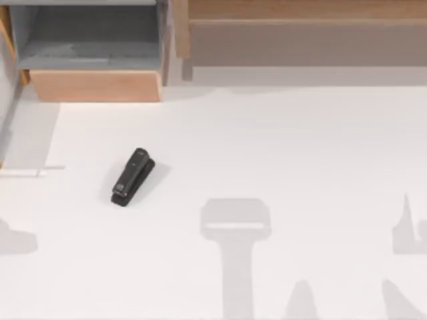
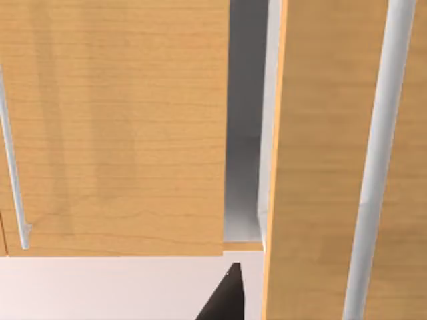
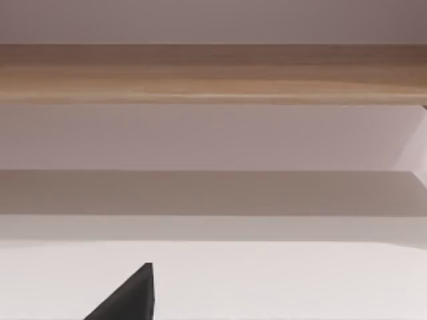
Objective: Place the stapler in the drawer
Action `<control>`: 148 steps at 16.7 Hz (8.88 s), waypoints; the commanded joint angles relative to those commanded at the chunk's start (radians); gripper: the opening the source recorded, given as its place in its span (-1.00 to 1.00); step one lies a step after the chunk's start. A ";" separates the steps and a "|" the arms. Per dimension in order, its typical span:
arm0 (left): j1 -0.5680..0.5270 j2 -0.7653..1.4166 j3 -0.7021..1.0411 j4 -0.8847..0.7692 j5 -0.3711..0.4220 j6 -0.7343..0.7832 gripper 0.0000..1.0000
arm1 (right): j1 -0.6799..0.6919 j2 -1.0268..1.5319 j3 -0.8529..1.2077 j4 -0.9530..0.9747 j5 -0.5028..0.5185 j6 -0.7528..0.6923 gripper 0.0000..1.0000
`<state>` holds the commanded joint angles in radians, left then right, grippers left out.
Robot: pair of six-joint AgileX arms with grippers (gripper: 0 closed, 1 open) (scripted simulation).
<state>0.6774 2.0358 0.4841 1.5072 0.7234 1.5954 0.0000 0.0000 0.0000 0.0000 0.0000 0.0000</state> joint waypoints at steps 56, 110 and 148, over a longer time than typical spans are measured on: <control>-1.064 0.079 1.230 -2.677 -0.724 -1.511 1.00 | 0.000 0.000 0.000 0.000 0.000 0.000 1.00; -0.971 0.071 1.271 -2.618 -0.739 -1.468 -1.00 | 0.000 0.000 0.000 0.000 0.000 0.000 1.00; -0.362 0.761 2.570 -3.226 -0.702 -1.233 -1.00 | 0.000 0.000 0.000 0.000 0.000 0.000 1.00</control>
<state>0.3150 2.7968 3.0545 -1.7191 0.0214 0.3629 0.0000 0.0000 0.0000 0.0000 0.0000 0.0000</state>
